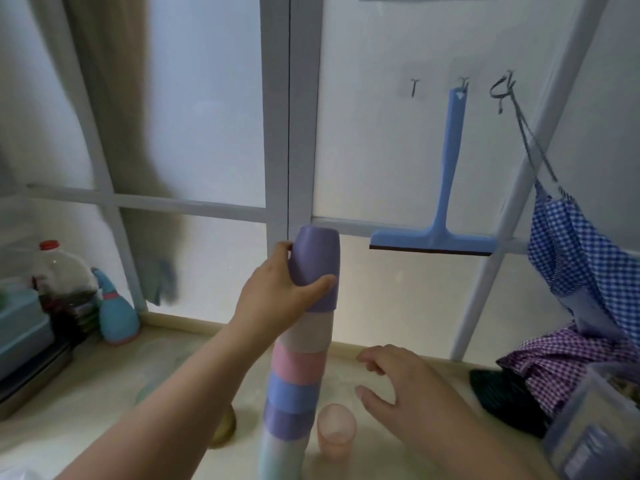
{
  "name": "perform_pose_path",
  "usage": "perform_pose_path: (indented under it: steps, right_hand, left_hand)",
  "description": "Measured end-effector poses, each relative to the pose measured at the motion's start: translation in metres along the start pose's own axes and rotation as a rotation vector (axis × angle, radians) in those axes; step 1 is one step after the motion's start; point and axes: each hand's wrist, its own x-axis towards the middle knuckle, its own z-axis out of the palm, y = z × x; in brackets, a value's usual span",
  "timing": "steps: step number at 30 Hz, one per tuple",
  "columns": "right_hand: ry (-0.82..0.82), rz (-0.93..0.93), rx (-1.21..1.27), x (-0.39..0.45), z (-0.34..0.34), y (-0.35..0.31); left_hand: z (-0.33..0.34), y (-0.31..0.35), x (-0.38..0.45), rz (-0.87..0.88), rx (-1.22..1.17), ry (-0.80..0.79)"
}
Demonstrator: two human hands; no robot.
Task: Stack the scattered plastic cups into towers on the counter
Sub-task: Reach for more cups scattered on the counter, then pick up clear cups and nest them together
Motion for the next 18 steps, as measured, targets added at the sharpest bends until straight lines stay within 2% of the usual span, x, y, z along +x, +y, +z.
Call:
perform_pose_path:
  steps: [6, 9, 12, 14, 16, 18]
  right_hand:
    - [-0.033, 0.026, 0.008, -0.002, 0.007, 0.003]
    - [-0.017, 0.029, 0.017, -0.002, 0.007, 0.003]
    - [-0.022, 0.054, 0.015, -0.001, 0.007, 0.002]
    - [-0.019, 0.059, 0.002, -0.002, 0.008, 0.003]
    - [-0.013, 0.068, -0.007, -0.004, 0.009, 0.007]
    - [-0.023, 0.104, -0.027, -0.007, 0.012, 0.014]
  left_hand:
    - [0.006, -0.006, -0.008, 0.003, 0.028, 0.033]
    - [0.005, -0.006, -0.013, 0.052, 0.139, 0.112]
    - [0.004, -0.002, -0.025, 0.267, 0.358, 0.27]
    - [0.006, 0.005, -0.037, 0.434, 0.431, 0.305]
    - [0.015, 0.011, -0.053, 0.592, 0.445, 0.239]
    - [0.032, 0.011, -0.067, 0.691, 0.438, 0.092]
